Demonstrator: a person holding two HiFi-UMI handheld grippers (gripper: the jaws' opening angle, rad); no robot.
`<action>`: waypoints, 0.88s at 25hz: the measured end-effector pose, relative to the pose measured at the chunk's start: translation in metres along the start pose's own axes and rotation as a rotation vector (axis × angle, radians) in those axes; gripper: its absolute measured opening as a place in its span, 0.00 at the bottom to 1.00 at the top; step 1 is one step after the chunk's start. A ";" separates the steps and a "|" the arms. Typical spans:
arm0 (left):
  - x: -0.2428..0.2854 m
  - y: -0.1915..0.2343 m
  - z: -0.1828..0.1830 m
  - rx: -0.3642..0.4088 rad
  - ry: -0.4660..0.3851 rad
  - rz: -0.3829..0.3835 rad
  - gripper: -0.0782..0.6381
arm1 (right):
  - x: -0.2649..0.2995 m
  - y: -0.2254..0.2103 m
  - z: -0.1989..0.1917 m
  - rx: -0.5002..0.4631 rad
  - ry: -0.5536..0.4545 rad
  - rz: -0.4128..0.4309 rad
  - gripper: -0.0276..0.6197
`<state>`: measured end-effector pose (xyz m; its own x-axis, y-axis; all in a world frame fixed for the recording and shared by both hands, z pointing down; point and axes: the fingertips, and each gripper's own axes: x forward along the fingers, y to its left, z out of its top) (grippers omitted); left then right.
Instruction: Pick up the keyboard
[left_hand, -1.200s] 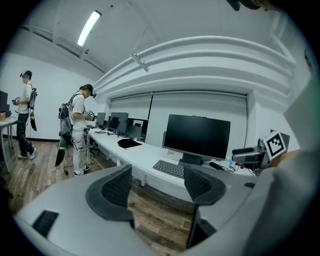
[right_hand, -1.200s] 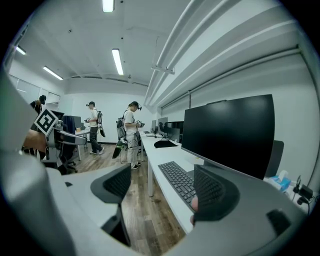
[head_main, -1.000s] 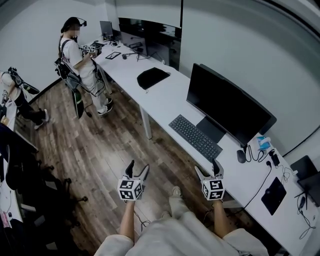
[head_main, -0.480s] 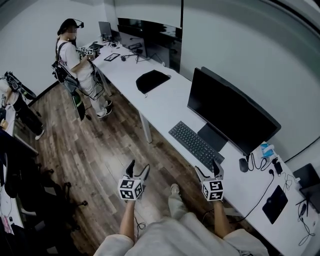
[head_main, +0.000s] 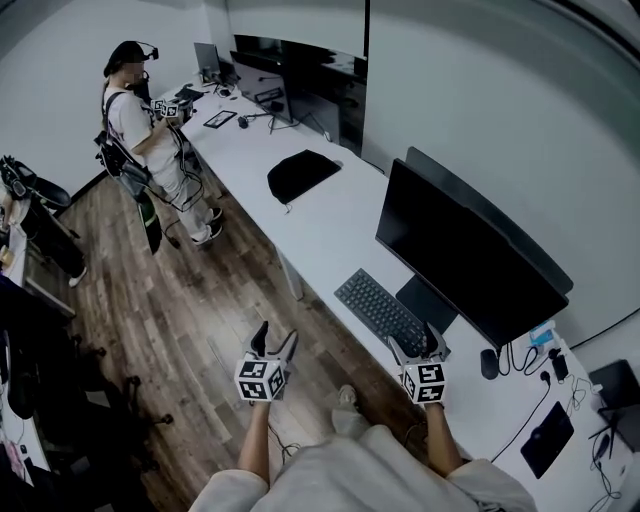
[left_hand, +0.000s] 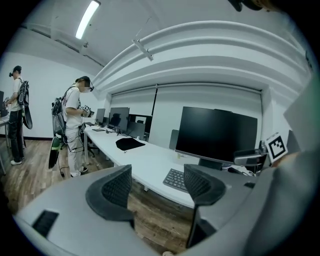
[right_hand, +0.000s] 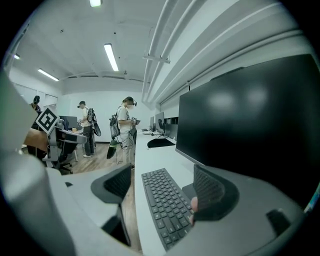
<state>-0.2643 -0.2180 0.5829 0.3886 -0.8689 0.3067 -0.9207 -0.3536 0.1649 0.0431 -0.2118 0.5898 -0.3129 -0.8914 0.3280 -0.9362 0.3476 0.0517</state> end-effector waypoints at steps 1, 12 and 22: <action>0.009 0.002 0.003 -0.002 0.003 0.003 0.54 | 0.008 -0.004 0.002 0.001 0.005 0.003 0.64; 0.096 0.008 0.037 0.016 0.021 0.015 0.54 | 0.083 -0.052 0.020 0.021 0.012 0.029 0.63; 0.144 0.014 0.052 0.031 0.034 -0.002 0.54 | 0.120 -0.064 0.024 0.036 0.024 0.038 0.63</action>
<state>-0.2230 -0.3663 0.5803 0.3906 -0.8561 0.3384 -0.9206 -0.3658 0.1369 0.0617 -0.3482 0.6036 -0.3448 -0.8704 0.3514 -0.9290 0.3699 0.0047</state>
